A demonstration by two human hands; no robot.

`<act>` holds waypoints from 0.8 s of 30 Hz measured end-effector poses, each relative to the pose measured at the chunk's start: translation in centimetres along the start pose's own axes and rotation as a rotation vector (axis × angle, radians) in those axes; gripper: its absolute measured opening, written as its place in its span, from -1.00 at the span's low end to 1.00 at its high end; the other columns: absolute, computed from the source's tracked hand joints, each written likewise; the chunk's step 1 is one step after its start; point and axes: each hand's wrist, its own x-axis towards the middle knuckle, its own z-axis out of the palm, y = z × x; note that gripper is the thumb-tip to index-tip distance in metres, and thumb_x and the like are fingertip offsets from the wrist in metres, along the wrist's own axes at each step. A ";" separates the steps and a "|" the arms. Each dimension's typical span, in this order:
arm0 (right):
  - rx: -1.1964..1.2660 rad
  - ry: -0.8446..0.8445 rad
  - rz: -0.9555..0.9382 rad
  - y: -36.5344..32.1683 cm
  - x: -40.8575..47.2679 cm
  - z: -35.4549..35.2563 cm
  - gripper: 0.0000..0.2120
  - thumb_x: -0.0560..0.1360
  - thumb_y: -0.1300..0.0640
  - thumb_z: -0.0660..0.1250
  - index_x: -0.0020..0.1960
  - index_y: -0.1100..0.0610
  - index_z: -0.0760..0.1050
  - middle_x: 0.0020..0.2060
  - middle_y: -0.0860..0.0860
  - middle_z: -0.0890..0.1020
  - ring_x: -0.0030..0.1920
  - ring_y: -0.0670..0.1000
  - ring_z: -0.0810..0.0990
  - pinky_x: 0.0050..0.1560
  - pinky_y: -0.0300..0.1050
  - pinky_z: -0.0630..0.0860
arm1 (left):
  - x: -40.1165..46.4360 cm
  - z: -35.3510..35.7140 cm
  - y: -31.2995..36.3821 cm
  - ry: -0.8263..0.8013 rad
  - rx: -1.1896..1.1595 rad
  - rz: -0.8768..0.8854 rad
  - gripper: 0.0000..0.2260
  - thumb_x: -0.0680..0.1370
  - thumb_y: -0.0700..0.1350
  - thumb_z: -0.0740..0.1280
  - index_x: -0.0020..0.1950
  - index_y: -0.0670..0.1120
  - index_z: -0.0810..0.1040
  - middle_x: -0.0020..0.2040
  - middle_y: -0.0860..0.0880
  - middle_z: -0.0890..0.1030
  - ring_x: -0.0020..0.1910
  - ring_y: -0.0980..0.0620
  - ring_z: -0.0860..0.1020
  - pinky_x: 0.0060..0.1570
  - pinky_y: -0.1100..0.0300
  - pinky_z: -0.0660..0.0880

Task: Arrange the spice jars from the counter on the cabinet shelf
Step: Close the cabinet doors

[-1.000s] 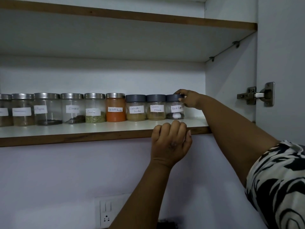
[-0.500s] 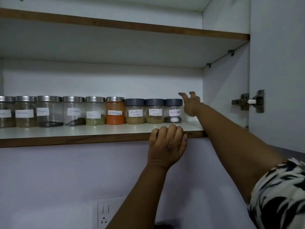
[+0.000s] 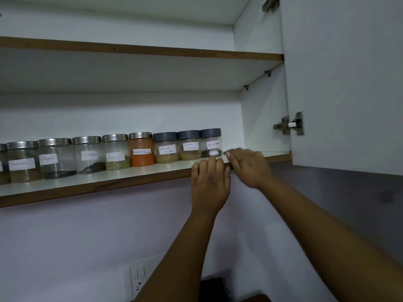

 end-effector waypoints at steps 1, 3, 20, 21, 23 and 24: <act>-0.020 0.026 -0.030 -0.5 -1.4 0.1 -0.61 0.66 -0.08 -0.02 0.28 0.01 0.49 0.12 0.02 0.60 0.17 0.09 0.54 0.20 0.02 0.36 | -0.2 -0.3 0.1 -0.012 -0.049 -0.010 -0.84 0.60 -0.06 0.20 0.03 -0.09 0.52 -0.06 -0.05 0.53 -0.05 -0.07 0.49 0.12 0.05 0.35; 0.036 0.019 -0.036 -1.1 -3.9 -0.2 -0.62 0.65 -0.04 0.10 0.40 0.02 0.42 0.29 0.01 0.52 0.35 0.07 0.41 0.38 0.05 0.27 | -0.9 -1.2 0.7 -0.021 -0.122 -0.045 -0.76 0.55 -0.12 0.27 0.18 -0.14 0.56 0.09 -0.10 0.59 0.12 -0.11 0.54 0.30 -0.04 0.37; 0.040 0.618 -0.067 -2.1 -19.0 -28.0 -0.75 0.53 0.18 0.31 0.20 0.19 0.53 0.04 0.06 0.60 0.08 0.02 0.50 0.10 -0.29 0.31 | -0.8 -18.1 23.7 -0.106 -0.796 -0.357 -0.43 0.54 -0.08 0.33 0.52 -0.11 0.25 0.45 -0.06 0.36 0.41 -0.05 0.31 0.36 0.08 0.26; -0.018 0.668 -0.073 -1.2 -19.9 -29.9 -0.76 0.52 0.20 0.31 0.18 0.20 0.54 0.02 0.08 0.60 0.06 0.03 0.49 0.10 -0.27 0.31 | -0.5 -19.2 25.9 -0.088 -0.853 -0.360 -0.45 0.55 -0.12 0.31 0.52 -0.09 0.25 0.44 -0.05 0.37 0.40 -0.02 0.31 0.34 0.17 0.25; -0.095 0.758 -0.060 0.8 -21.5 -33.4 -0.78 0.51 0.24 0.30 0.15 0.20 0.56 0.00 0.09 0.60 0.04 0.07 0.50 0.09 -0.28 0.29 | -0.3 -21.2 30.4 -0.086 -0.944 -0.369 -0.51 0.59 -0.21 0.23 0.52 -0.07 0.25 0.43 -0.03 0.38 0.39 0.03 0.32 0.31 0.31 0.23; -0.122 0.803 -0.028 1.9 -22.3 -34.9 -0.77 0.51 0.24 0.30 0.15 0.20 0.56 0.01 0.09 0.60 0.05 0.09 0.51 0.10 -0.30 0.28 | -0.4 -22.1 32.5 -0.100 -0.980 -0.364 -0.53 0.61 -0.23 0.19 0.53 -0.06 0.24 0.44 -0.03 0.38 0.40 0.04 0.33 0.31 0.33 0.24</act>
